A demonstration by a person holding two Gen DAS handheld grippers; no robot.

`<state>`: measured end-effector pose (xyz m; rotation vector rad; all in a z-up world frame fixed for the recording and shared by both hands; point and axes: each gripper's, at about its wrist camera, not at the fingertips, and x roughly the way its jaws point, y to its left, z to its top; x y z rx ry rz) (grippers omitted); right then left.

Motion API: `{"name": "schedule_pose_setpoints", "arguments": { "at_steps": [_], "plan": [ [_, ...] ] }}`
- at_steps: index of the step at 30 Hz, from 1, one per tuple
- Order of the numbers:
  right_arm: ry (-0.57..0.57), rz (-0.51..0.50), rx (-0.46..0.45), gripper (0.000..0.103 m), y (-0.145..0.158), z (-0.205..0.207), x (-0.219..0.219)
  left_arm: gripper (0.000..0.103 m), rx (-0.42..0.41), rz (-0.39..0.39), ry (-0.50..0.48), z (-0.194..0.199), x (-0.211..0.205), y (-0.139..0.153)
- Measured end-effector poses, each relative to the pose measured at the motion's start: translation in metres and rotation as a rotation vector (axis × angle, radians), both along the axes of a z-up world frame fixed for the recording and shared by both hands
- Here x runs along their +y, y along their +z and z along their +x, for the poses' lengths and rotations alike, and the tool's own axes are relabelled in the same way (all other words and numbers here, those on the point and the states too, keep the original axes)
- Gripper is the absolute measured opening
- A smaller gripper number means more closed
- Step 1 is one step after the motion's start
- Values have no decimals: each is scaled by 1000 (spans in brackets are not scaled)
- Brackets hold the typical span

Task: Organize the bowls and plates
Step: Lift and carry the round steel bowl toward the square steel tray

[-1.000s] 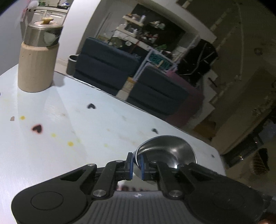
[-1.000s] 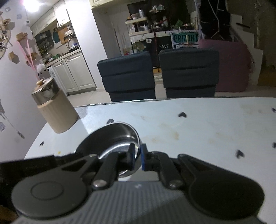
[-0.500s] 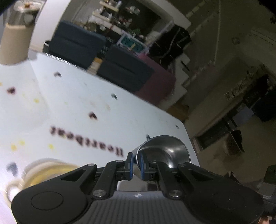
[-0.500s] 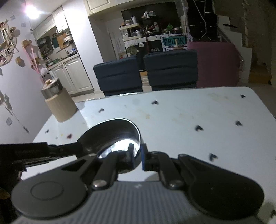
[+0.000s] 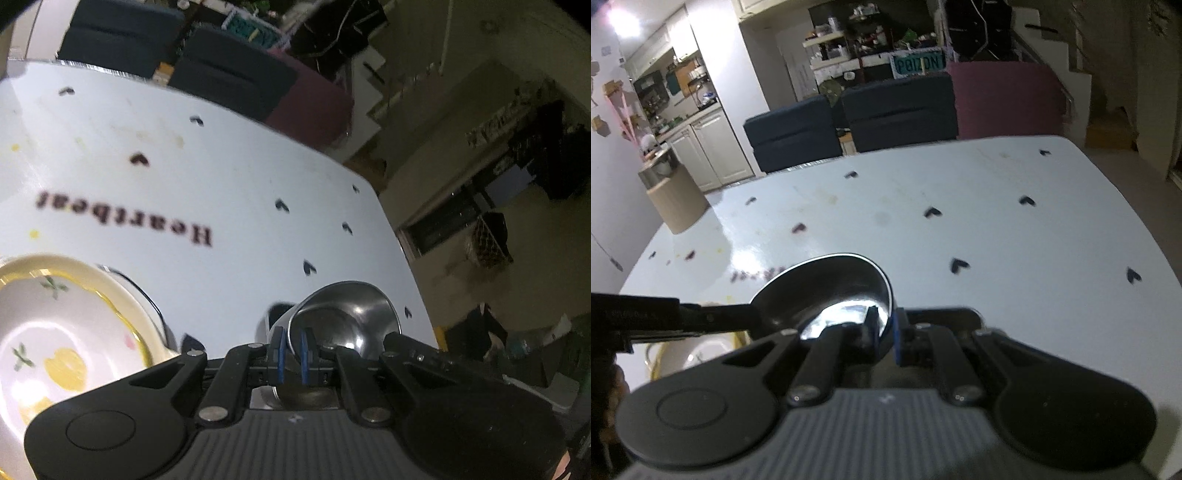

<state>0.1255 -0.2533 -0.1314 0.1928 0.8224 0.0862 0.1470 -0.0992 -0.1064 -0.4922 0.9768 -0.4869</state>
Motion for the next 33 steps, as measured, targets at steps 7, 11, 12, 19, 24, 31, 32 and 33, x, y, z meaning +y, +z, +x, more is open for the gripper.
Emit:
{"name": "schedule_pose_setpoints", "arguments": {
  "at_steps": [7,11,12,19,24,31,32,33],
  "plan": [
    [-17,-31,47,9,-20,1,-11,9,64,9,-25,0,-17,-22],
    [-27,-48,62,9,-26,5,-11,10,78,18,-37,2,-24,-28],
    [-28,-56,65,9,-27,7,-10,10,81,20,-39,3,-26,-29],
    [-51,-83,104,9,-35,19,-18,15,101,23,-83,3,-38,-34],
    [-56,-93,121,9,-41,26,-24,16,119,34,-99,4,-42,-40],
    [-44,-116,146,9,-48,36,-21,17,134,46,-97,4,-43,-43],
    [-42,-121,150,9,-49,37,-19,18,135,46,-97,4,-43,-44],
    [-41,-126,155,9,-50,38,-18,18,134,46,-98,5,-43,-44]
  ]
}}
